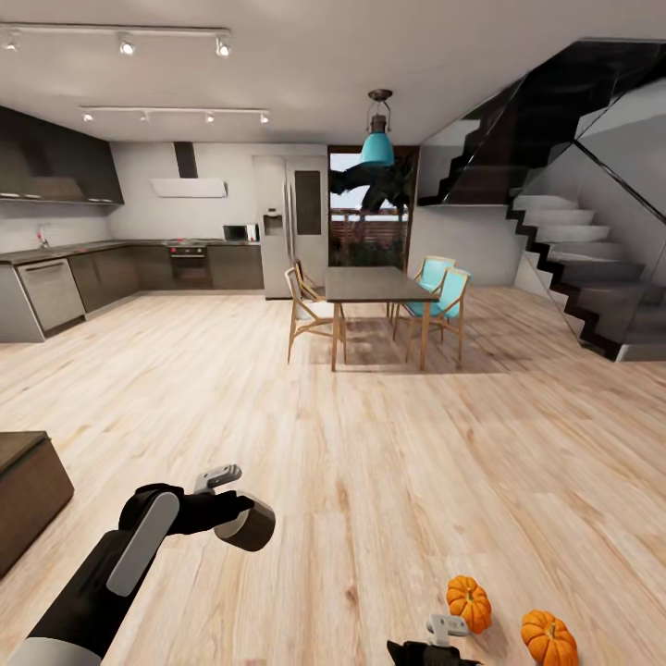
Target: Place each of the two pumpkins and all three candles from the living room inside a cabinet in the living room (use any cabinet), then make sure every cabinet is closed, and position the cauldron so it is next to a table in the living room.
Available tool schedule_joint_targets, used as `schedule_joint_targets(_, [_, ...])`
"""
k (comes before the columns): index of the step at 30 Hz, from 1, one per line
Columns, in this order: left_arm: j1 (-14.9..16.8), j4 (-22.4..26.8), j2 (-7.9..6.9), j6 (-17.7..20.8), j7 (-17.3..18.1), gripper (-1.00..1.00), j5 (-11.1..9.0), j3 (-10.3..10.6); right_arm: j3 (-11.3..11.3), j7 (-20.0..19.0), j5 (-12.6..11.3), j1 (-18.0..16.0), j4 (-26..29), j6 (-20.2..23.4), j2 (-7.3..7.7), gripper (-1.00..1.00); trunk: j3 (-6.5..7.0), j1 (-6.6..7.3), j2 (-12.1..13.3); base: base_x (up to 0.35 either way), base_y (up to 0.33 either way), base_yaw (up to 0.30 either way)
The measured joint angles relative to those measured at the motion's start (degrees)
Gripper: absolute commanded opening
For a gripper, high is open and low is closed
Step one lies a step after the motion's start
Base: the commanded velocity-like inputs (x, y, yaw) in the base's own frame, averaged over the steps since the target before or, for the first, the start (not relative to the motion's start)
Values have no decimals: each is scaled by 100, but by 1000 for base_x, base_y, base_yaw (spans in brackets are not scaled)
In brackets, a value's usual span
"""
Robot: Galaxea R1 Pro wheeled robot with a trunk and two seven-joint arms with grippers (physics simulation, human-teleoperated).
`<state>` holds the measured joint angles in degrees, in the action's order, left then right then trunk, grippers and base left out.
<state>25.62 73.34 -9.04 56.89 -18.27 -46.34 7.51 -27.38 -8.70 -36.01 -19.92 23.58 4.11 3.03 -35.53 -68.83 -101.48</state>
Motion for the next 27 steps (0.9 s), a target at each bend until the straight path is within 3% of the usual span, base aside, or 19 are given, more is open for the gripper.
schedule_joint_targets(17, [0,0,0,0,0,-100,1,1,13,363,-35,0,-172,-89,-51,100,-305,-374,-682,0,0,0])
schedule_joint_targets(27, [0,-8,3,1,0,-100,3,8,12,390,-36,0,-196,-150,-89,100,-485,-593,-1083,0,0,0])
